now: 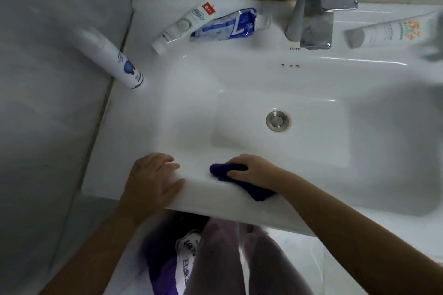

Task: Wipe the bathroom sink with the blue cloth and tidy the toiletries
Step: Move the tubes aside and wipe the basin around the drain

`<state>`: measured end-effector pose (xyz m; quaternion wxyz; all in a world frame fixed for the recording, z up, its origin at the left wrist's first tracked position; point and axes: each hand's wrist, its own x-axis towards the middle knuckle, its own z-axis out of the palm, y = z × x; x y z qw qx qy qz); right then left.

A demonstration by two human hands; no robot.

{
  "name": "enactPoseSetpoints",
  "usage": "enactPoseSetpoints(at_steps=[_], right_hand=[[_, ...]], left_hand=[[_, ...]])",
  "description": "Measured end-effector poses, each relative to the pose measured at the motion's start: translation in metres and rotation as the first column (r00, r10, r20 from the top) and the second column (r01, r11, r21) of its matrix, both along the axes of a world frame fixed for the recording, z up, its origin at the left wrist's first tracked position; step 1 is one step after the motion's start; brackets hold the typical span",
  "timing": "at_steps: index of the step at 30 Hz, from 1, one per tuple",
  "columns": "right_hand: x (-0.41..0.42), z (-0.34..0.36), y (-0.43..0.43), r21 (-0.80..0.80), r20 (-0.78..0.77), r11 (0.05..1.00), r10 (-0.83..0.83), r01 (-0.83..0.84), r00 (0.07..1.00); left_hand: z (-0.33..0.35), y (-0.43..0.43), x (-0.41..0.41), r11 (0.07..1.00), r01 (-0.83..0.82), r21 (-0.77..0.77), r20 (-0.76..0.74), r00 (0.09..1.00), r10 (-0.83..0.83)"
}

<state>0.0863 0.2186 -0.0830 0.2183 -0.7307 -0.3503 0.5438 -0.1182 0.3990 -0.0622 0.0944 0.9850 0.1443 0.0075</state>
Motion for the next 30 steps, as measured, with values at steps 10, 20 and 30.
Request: enactPoseSetpoints(at_steps=[10,20,30], right_hand=[[-0.016,-0.033,0.055,-0.045,0.212,0.999,0.013,-0.004,0.977],[0.005,-0.035,0.030,-0.083,0.304,0.995,-0.026,0.053,0.952],[-0.031,0.020,0.049,0.062,-0.017,0.998,0.017,-0.016,1.000]], left_hand=[[-0.011,-0.001,-0.008,0.999,-0.029,0.034,0.135,0.991,0.024],[-0.012,-0.003,-0.009,0.998,-0.055,-0.002,0.135,0.989,0.055],[-0.003,-0.009,-0.046,0.915,-0.393,-0.091,0.095,0.911,0.401]])
